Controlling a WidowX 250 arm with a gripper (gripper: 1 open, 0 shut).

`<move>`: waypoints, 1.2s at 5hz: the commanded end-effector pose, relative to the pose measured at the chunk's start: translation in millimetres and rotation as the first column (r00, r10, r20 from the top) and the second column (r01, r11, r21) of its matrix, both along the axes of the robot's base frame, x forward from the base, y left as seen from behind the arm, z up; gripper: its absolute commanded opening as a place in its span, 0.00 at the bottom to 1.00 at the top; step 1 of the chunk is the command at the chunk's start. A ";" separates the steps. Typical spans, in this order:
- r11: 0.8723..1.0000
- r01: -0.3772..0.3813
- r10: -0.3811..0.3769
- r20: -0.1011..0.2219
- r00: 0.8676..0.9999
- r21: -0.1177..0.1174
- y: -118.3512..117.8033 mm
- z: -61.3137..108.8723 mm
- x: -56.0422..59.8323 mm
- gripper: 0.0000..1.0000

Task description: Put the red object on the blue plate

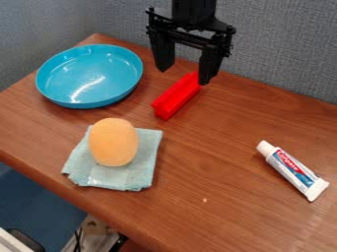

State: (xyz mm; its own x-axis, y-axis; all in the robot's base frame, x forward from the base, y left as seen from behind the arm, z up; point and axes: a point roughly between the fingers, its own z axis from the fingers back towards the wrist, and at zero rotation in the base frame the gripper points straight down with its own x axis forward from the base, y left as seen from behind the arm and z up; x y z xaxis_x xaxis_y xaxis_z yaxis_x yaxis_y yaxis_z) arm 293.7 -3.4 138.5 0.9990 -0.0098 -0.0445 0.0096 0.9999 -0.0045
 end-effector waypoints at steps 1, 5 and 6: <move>1.000 0.001 -0.001 -0.018 1.000 0.001 1.8 -7.5 0.2 1.00; 0.995 0.076 -0.076 -0.004 0.997 0.072 40.8 -50.5 44.1 1.00; 0.993 0.081 -0.081 -0.001 0.997 0.081 49.5 -59.5 52.9 1.00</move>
